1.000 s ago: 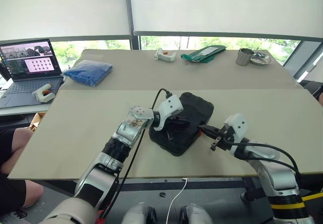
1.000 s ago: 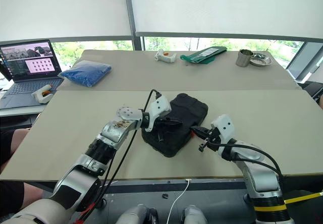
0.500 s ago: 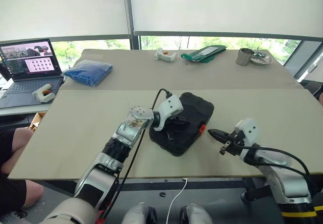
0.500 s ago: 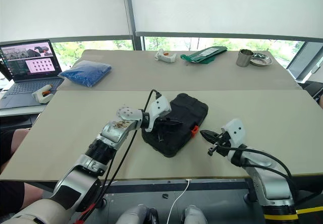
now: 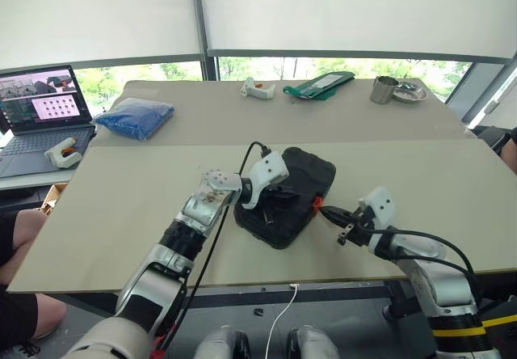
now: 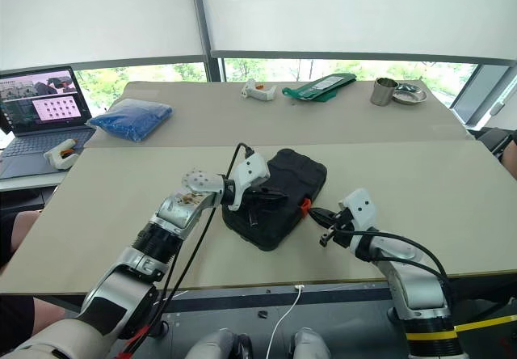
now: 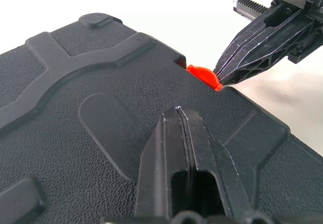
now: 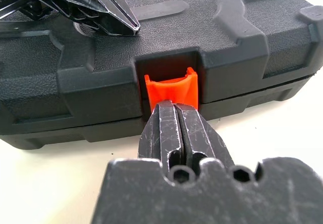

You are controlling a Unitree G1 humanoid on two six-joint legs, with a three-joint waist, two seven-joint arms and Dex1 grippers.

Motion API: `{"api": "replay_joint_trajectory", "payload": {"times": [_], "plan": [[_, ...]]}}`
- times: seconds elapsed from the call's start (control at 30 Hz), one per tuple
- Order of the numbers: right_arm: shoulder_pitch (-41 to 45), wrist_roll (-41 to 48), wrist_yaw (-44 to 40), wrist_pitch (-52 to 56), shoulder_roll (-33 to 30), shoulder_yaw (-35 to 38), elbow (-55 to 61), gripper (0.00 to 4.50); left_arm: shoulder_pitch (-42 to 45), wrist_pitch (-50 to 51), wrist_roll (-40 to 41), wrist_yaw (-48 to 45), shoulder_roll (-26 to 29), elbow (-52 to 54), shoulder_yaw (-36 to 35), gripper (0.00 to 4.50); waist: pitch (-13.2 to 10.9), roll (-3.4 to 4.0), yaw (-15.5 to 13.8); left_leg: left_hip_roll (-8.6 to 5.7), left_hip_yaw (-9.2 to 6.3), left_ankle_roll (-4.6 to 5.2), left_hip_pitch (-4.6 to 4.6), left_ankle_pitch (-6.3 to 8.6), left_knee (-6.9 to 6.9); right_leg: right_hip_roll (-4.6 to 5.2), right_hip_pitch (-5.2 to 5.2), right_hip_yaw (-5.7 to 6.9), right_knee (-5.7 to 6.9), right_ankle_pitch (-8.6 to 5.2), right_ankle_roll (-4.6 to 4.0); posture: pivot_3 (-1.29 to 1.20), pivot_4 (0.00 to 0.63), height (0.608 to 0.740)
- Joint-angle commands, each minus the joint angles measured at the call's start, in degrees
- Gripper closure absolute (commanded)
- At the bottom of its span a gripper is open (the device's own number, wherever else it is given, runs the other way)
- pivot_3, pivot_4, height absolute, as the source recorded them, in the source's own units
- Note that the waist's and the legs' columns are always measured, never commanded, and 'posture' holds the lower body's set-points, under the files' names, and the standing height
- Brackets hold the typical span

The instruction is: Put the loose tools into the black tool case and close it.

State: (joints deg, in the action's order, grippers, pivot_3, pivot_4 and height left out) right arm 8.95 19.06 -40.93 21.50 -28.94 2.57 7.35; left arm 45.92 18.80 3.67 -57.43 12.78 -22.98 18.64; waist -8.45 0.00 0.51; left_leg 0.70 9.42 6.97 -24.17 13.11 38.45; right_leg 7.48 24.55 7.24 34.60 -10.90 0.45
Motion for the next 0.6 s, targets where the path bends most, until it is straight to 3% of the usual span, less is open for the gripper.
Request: {"api": "replay_joint_trajectory", "payload": {"times": [0.03, 0.43, 0.53, 0.6], "plan": [[0.4, -0.2, 0.4, -0.1, 0.1, -0.2, 1.1, 4.5, -3.9, 3.2, -2.2, -0.5, 0.4, -3.8, 3.2, 4.46, 0.0, 0.02, -0.1, 0.0, 0.01, 0.0, 0.0, 0.0, -0.07, 0.0, 0.0, 0.0, -0.08, 0.0, 0.0, 0.0, 0.15, 0.74], [4.6, -1.0, -1.1, -1.1, 2.6, -2.7, -1.8, 4.5, -3.5, 3.0, -2.3, -0.6, 0.3, -4.3, 3.0, 4.46, 0.0, 0.02, 0.3, 0.01, 0.02, -0.08, 0.0, -0.05, -0.24, -0.03, 0.01, 0.08, -0.32, 0.05, 0.06, 0.0, 0.15, 0.74], [3.6, 0.0, -2.2, -1.7, 1.6, -1.0, -0.2, 4.5, -4.2, 0.2, 1.4, 0.7, -0.8, -2.8, -1.7, 4.46, 0.0, 0.03, 0.4, 0.01, 0.02, -0.08, 0.0, -0.05, -0.25, -0.02, 0.03, 0.09, -0.33, 0.05, 0.07, 0.0, 0.15, 0.74], [1.9, 1.0, -3.5, -2.7, 0.0, 1.2, 1.2, 4.5, -4.7, -0.9, 5.0, -0.1, -0.7, -0.2, -5.8, 3.96, 0.0, 0.04, 0.3, 0.01, 0.03, -0.09, -0.01, -0.06, -0.3, 0.0, 0.07, 0.08, -0.34, 0.06, 0.07, 0.0, 0.15, 0.74]]}}
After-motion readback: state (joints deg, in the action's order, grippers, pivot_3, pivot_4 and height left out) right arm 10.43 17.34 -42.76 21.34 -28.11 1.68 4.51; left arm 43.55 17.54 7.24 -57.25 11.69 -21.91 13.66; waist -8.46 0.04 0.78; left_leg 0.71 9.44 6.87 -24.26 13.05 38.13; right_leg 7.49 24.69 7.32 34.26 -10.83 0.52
